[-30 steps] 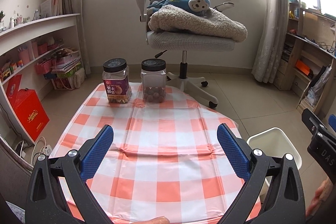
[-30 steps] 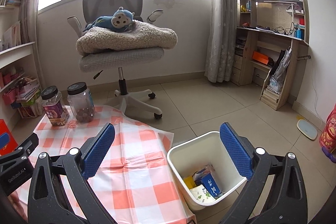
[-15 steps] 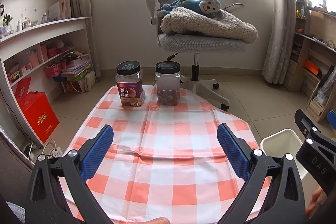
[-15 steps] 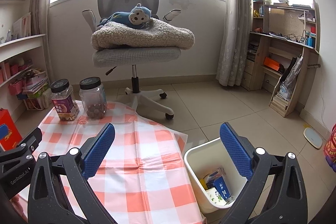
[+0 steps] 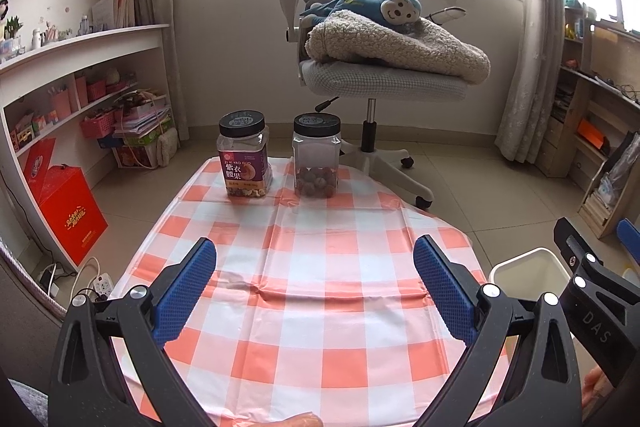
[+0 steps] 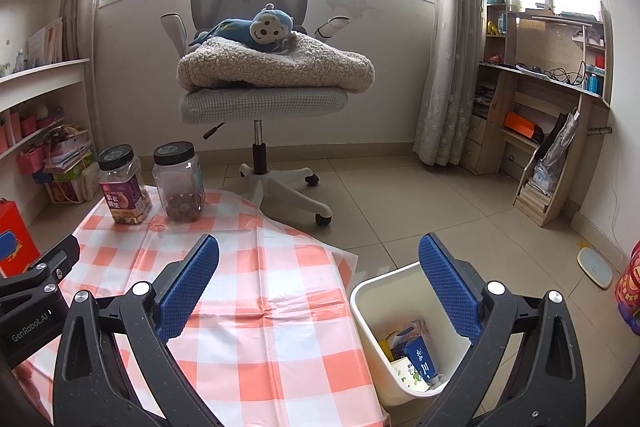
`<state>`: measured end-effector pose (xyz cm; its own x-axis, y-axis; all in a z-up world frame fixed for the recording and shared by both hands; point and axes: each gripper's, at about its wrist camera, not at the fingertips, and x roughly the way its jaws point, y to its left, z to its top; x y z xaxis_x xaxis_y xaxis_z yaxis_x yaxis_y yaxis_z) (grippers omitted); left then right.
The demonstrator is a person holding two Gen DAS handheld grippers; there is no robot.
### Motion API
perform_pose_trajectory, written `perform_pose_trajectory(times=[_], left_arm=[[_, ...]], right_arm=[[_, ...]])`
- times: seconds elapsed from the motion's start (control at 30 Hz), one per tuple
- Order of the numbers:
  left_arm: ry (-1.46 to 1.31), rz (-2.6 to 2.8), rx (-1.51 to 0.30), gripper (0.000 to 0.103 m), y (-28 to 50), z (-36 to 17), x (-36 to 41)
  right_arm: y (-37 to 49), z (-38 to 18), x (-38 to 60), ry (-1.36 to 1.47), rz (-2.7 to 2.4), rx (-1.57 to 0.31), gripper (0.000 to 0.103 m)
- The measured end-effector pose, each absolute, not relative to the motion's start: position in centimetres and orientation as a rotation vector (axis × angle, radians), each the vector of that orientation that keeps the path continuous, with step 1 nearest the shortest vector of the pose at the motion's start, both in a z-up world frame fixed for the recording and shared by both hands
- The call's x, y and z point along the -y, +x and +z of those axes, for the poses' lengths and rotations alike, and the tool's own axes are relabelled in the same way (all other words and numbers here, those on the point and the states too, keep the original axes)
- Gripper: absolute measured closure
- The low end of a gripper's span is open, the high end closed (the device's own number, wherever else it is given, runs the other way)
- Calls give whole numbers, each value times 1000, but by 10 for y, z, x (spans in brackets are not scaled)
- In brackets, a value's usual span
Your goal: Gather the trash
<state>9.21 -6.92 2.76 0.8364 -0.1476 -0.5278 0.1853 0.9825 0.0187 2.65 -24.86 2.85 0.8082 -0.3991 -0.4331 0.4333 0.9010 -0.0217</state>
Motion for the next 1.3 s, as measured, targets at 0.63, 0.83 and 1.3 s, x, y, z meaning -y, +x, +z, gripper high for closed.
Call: perform_pose_trajectory(times=[0.63, 0.83, 1.3], left_arm=[[72, -183, -563, 7, 93, 23, 75], [72, -183, -563, 7, 93, 23, 74], [72, -183, -565, 7, 92, 21, 76]], right_arm=[[25, 23, 251, 73, -442, -455, 7], [24, 22, 252, 73, -443, -458, 7], [16, 15, 257, 77, -447, -465, 7]])
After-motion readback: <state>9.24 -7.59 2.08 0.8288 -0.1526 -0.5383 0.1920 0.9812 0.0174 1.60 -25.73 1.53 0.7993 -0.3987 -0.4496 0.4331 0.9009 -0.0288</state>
